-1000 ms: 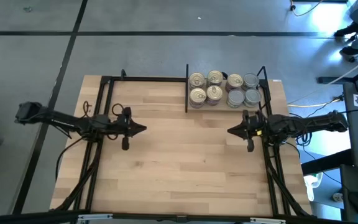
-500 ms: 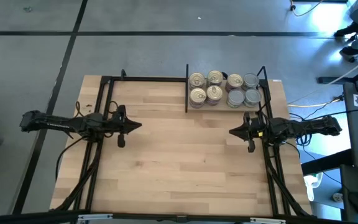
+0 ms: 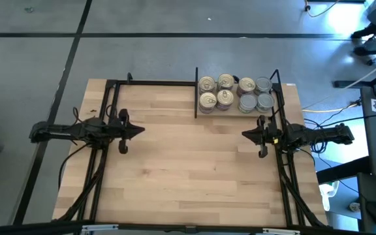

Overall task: Stack canned seafood by type on shelf
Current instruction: Return to Home Position

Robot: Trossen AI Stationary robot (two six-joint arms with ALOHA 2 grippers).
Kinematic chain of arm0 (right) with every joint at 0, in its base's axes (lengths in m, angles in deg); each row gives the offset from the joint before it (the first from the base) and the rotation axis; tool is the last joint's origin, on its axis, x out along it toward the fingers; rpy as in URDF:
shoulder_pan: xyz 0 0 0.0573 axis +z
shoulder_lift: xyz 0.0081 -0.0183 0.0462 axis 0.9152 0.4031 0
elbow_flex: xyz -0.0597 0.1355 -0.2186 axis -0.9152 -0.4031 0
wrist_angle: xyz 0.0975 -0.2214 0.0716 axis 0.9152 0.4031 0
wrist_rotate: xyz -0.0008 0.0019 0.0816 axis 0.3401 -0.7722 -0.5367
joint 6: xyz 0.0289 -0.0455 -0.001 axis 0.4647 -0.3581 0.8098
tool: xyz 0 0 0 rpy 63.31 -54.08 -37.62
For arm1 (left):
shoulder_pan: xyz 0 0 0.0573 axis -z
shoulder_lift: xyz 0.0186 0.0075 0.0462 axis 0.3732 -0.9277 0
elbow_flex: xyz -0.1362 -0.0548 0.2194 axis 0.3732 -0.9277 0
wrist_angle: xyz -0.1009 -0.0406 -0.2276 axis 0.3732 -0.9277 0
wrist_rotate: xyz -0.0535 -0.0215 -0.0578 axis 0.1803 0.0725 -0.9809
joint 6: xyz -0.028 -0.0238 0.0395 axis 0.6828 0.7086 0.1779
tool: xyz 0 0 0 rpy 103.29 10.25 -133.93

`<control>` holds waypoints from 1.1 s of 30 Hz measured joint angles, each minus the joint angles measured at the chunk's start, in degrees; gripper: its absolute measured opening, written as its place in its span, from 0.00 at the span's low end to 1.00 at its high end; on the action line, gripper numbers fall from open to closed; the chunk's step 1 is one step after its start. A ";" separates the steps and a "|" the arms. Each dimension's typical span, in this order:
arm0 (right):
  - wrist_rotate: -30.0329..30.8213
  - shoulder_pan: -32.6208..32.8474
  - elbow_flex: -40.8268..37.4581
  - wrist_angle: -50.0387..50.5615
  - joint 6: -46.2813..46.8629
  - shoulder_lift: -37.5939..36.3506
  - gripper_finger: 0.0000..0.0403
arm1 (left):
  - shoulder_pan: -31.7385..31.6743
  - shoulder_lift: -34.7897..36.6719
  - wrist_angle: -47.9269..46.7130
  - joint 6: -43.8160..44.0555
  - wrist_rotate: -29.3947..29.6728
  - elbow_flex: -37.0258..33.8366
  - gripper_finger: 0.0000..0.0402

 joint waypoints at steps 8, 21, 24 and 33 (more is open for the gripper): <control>-0.02 0.01 -0.09 0.07 -1.07 0.00 0.05 | 0.04 0.86 -0.22 -3.09 0.38 0.02 0.01; -0.04 0.01 -0.20 0.04 -0.96 0.00 0.05 | 0.04 0.71 -0.10 -5.66 0.39 0.02 0.01; -0.03 0.01 -0.20 0.04 -0.96 0.01 0.05 | 0.04 0.69 -0.08 -5.66 0.39 0.02 0.01; -0.04 0.01 -0.24 0.05 -0.94 0.02 0.05 | 0.04 0.69 -0.08 -5.68 0.39 0.02 0.01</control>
